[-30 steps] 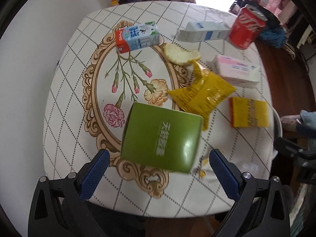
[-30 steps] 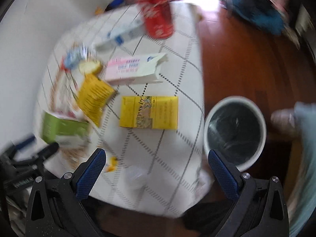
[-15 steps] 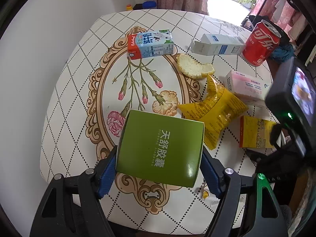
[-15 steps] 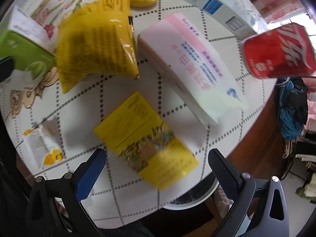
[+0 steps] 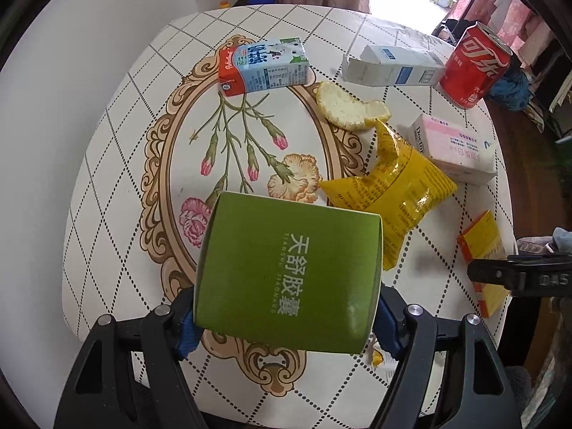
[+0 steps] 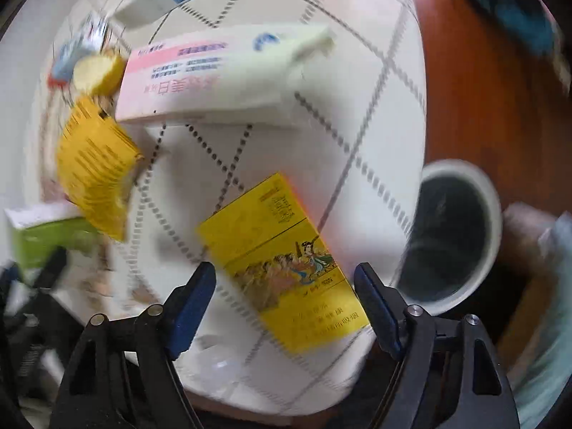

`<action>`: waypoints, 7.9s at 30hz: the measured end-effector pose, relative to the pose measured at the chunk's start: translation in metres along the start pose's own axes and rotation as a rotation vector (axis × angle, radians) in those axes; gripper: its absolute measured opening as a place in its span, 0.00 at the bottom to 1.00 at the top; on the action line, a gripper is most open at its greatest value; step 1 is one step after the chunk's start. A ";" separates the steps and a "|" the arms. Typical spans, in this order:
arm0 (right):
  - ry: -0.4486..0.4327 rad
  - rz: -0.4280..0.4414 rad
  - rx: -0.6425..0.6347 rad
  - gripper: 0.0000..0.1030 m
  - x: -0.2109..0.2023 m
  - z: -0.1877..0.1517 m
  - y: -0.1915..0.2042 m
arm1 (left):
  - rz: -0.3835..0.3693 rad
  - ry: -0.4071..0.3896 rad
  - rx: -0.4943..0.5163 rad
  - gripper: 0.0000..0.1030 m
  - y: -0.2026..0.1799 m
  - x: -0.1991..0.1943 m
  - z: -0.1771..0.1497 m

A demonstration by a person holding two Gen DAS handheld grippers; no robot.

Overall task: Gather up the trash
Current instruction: 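Grasp the yellow cigarette pack with the right tool while the left tool holds the green box, then carry both items over the white bin and open both tools to drop them, then move the left tool back to the table and grasp the yellow chip bag, then grasp the pink-white box with the right tool while the left tool holds the chip bag, then carry the chip bag and pink box over the bin and release both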

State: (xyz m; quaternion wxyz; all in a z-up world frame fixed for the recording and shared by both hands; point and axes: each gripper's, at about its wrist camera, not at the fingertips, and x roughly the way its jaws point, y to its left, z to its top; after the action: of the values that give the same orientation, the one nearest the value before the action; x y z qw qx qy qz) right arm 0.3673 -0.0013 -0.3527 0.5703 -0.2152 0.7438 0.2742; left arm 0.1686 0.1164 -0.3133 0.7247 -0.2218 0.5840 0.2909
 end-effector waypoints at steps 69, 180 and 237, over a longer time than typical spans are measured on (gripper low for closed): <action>-0.474 0.100 0.639 0.61 0.011 -0.163 -0.303 | -0.514 0.254 0.358 1.00 -0.340 0.038 0.035; -0.272 -0.368 -0.551 0.58 -0.029 0.022 0.122 | 0.079 -0.228 -0.121 0.46 0.045 -0.010 0.025; -0.412 0.079 0.550 1.00 0.010 -0.148 -0.309 | -0.327 0.097 0.392 0.93 -0.320 0.008 0.030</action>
State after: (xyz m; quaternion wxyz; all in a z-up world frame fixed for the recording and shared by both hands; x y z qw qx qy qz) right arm 0.4516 -0.3320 -0.3830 0.7340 0.0354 0.6670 0.1232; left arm 0.4090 -0.0967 -0.3204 0.7623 -0.1825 0.6196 0.0403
